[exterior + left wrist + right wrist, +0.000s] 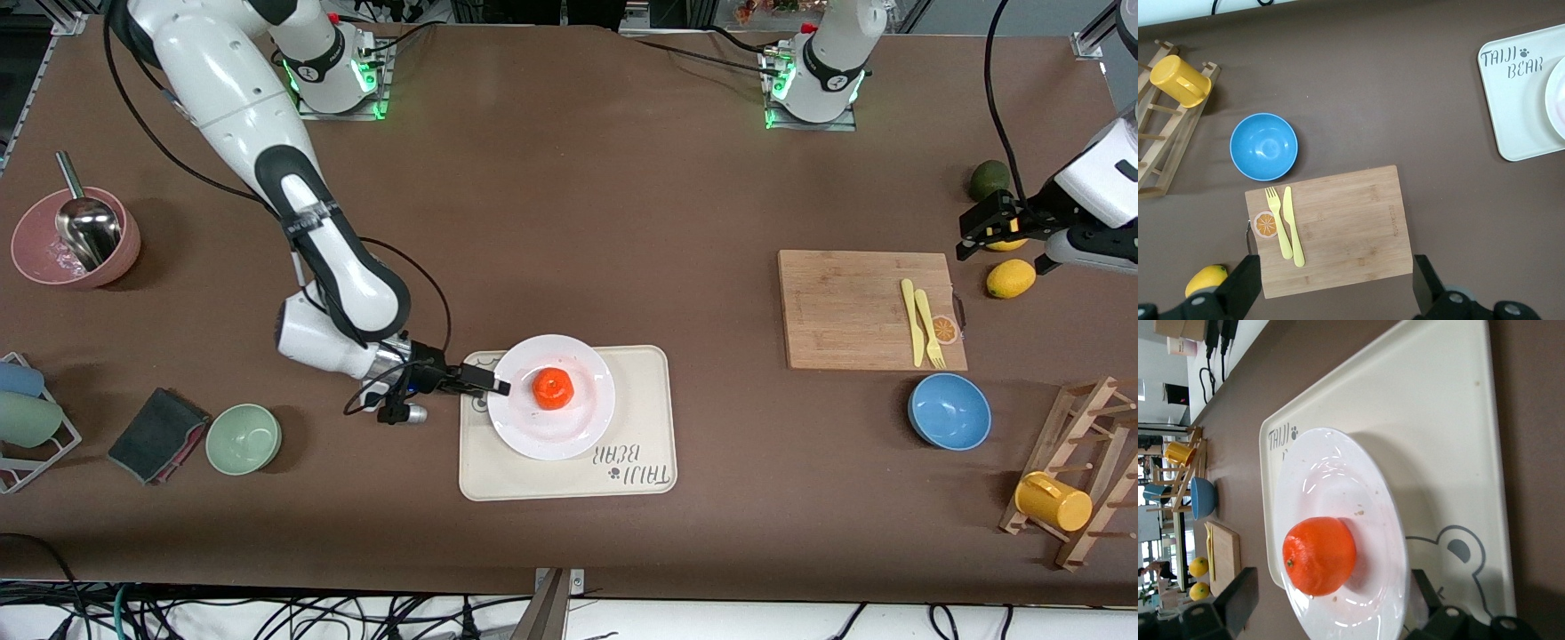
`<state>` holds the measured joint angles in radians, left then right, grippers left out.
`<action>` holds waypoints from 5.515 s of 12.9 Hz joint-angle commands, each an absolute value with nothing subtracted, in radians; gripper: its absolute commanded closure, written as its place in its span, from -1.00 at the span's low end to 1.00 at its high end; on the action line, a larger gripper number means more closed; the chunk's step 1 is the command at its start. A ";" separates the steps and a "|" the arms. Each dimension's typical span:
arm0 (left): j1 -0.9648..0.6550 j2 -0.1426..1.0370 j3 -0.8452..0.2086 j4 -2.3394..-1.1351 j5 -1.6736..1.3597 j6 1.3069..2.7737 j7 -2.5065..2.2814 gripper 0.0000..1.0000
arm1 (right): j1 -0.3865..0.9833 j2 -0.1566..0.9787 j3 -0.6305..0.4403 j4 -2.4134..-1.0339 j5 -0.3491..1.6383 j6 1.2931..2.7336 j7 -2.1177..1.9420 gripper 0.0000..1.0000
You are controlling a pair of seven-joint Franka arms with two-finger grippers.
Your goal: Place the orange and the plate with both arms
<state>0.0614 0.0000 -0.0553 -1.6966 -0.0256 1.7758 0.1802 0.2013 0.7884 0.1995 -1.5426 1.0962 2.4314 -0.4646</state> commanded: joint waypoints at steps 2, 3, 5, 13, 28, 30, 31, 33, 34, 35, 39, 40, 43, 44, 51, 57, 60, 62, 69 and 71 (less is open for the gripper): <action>0.058 0.005 -0.054 -1.684 -0.052 1.764 0.202 -1.00 | 0.170 0.565 0.085 -1.673 0.905 2.203 -0.454 -1.00; 0.058 0.006 -0.054 -1.684 -0.052 1.764 0.202 -1.00 | 0.146 0.479 0.072 -1.748 0.849 2.174 -0.457 -1.00; 0.057 0.012 -0.060 -1.684 -0.052 1.764 0.202 -1.00 | 0.063 0.302 0.071 -1.892 0.665 2.134 -0.460 -1.00; 0.057 0.017 -0.066 -1.681 -0.055 1.764 0.201 -1.00 | -0.034 -0.003 0.003 -1.883 0.195 1.820 -0.338 -1.00; 0.019 0.112 -0.089 -1.666 -0.058 1.802 0.201 -1.00 | -0.034 -0.074 -0.018 -1.640 -0.009 1.617 -0.183 -1.00; -0.033 0.199 -0.089 -1.620 -0.046 1.882 0.201 -1.00 | -0.034 -0.075 -0.043 -1.638 -0.009 1.615 -0.187 -1.00; -0.040 0.234 -0.089 -1.597 -0.055 1.884 0.202 -1.00 | -0.034 -0.071 -0.044 -1.626 -0.008 1.594 -0.189 -1.00; -0.067 0.265 -0.091 -1.586 -0.058 1.890 0.201 -1.00 | -0.037 -0.064 -0.048 -1.594 -0.006 1.548 -0.198 -1.00; -0.083 0.273 -0.089 -1.576 -0.051 1.890 0.195 -1.00 | -0.037 -0.063 -0.052 -1.594 -0.002 1.549 -0.196 -1.00; -0.089 0.275 -0.089 -1.568 -0.045 1.890 0.186 -1.00 | -0.035 -0.045 -0.052 -1.592 -0.006 1.549 -0.190 -1.00; 0.007 0.235 -0.080 -1.560 -0.041 1.859 0.205 -1.00 | -0.034 -0.038 -0.049 -1.594 -0.009 1.536 -0.187 -1.00; 0.020 0.220 -0.078 -1.560 -0.040 1.821 0.222 -1.00 | -0.034 -0.037 -0.051 -1.594 -0.009 1.536 -0.184 -1.00; 0.073 0.147 -0.077 -1.560 -0.008 1.715 0.239 -1.00 | -0.034 -0.035 -0.052 -1.595 -0.009 1.536 -0.184 -1.00; 0.081 0.138 -0.078 -1.556 -0.008 1.672 0.241 -1.00 | -0.034 -0.035 -0.051 -1.595 -0.008 1.536 -0.184 -1.00; 0.081 0.075 -0.080 -1.601 -0.008 1.663 0.304 -1.00 | -0.034 -0.037 -0.051 -1.595 -0.008 1.536 -0.187 -1.00; 0.091 0.080 -0.078 -1.592 -0.015 1.703 0.304 -1.00 | -0.034 -0.037 -0.049 -1.595 -0.006 1.526 -0.184 -1.00; 0.091 0.080 -0.078 -1.586 -0.011 1.703 0.304 -1.00 | -0.034 -0.037 -0.049 -1.595 -0.006 1.526 -0.181 -1.00; 0.091 0.081 -0.078 -1.585 -0.018 1.706 0.304 -1.00 | -0.034 -0.037 -0.049 -1.595 -0.006 1.526 -0.183 -1.00; 0.087 0.084 -0.080 -1.588 -0.017 1.710 0.304 -1.00 | -0.032 -0.037 -0.048 -1.594 -0.006 1.529 -0.183 -1.00; 0.087 0.084 -0.080 -1.588 -0.017 1.710 0.304 -1.00 | -0.034 -0.037 -0.048 -1.594 -0.008 1.528 -0.183 -1.00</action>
